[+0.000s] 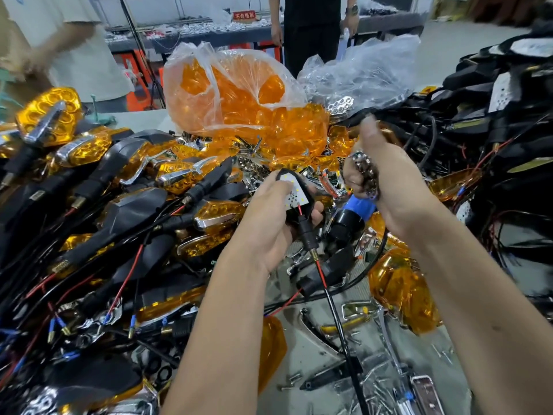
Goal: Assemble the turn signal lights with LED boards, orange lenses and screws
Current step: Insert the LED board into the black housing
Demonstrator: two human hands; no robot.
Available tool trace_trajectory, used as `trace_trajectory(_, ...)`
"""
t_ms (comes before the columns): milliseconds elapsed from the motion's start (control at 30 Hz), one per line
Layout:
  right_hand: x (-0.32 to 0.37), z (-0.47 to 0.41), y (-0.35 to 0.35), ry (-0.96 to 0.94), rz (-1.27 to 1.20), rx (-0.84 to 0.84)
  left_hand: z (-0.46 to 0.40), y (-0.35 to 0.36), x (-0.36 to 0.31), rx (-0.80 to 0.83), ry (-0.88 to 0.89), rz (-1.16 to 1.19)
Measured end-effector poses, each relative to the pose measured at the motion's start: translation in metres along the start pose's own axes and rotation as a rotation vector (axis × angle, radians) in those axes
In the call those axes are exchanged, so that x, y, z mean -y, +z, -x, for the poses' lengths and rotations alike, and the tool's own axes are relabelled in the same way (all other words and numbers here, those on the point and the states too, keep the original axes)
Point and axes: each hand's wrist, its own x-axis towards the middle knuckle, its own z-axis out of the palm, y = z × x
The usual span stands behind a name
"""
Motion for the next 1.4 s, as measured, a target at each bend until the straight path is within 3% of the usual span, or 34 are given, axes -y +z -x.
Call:
trace_trajectory(133,-0.003,-0.001,-0.008,0.007,-0.054,0.055,-0.002,-0.005,0.000,0.017,0.009,-0.035)
trace_trajectory(300,-0.004,-0.001,-0.012,-0.077,-0.011,0.278,0.001,-0.005,-0.002,0.035,-0.043,-0.040)
trace_trajectory(400,-0.004,0.000,-0.009,-0.094,0.034,0.286,0.001,-0.006,-0.003,0.034,-0.100,-0.068)
trace_trajectory(667,0.002,0.007,0.002,-0.116,0.233,0.417,0.002,-0.004,-0.004,0.068,-0.141,-0.145)
trace_trajectory(900,0.008,0.006,0.013,-0.214,0.469,0.502,0.003,-0.007,-0.004,0.035,-0.175,-0.005)
trace_trajectory(1067,0.014,0.007,0.022,-0.259,0.591,0.481,0.005,-0.008,-0.005,0.103,-0.180,0.087)
trace_trajectory(1233,0.013,0.007,0.018,-0.285,0.483,0.426,0.005,-0.001,-0.007,0.218,-0.191,0.066)
trace_trajectory(1400,0.012,0.009,0.018,-0.321,0.365,0.406,0.005,-0.004,-0.007,0.191,-0.263,0.156)
